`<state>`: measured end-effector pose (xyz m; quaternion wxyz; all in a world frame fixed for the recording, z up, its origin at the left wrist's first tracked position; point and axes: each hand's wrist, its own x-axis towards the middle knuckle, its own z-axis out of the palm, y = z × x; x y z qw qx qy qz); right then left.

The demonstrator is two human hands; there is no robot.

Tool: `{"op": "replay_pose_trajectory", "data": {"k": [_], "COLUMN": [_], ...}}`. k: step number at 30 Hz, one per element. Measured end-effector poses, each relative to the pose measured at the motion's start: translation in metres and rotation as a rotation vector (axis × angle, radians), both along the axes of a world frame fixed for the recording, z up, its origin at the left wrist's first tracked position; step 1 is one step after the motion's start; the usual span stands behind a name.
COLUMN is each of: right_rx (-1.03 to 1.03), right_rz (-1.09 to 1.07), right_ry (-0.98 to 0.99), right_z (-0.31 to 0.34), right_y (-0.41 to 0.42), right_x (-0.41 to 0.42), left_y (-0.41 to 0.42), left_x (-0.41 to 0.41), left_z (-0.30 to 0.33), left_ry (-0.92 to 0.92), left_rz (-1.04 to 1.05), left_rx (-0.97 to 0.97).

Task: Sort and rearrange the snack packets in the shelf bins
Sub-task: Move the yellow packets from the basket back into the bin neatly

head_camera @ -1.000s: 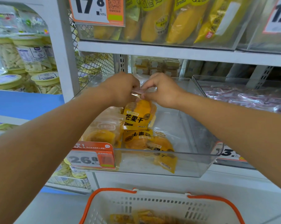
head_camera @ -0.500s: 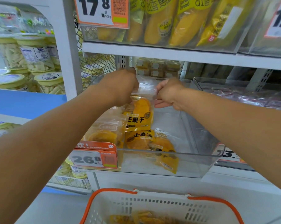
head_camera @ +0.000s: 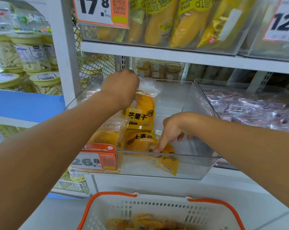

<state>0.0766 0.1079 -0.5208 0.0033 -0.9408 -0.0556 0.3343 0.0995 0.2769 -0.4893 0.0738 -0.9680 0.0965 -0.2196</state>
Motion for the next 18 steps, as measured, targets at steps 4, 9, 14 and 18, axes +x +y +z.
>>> {"op": "replay_pose_trajectory", "data": {"k": [4, 9, 14, 18], "right_rx": [0.029, 0.146, 0.193, 0.310], "right_rz": [0.107, 0.134, -0.010, -0.152], "right_ry": [-0.022, -0.043, -0.002, 0.055], "right_z": [-0.001, 0.001, -0.018, -0.008], "right_y": [0.002, 0.008, 0.025, 0.023], "right_x": [-0.006, -0.016, 0.000, 0.014], "left_y": [0.002, 0.008, 0.008, 0.010], "left_x": [-0.005, -0.008, -0.011, -0.010], "left_z": [0.001, 0.001, 0.005, 0.006], "left_ry": [0.067, 0.090, 0.025, 0.096], "left_rz": [-0.017, -0.092, -0.136, -0.165], "left_rx": [0.063, 0.004, -0.021, 0.003]}}
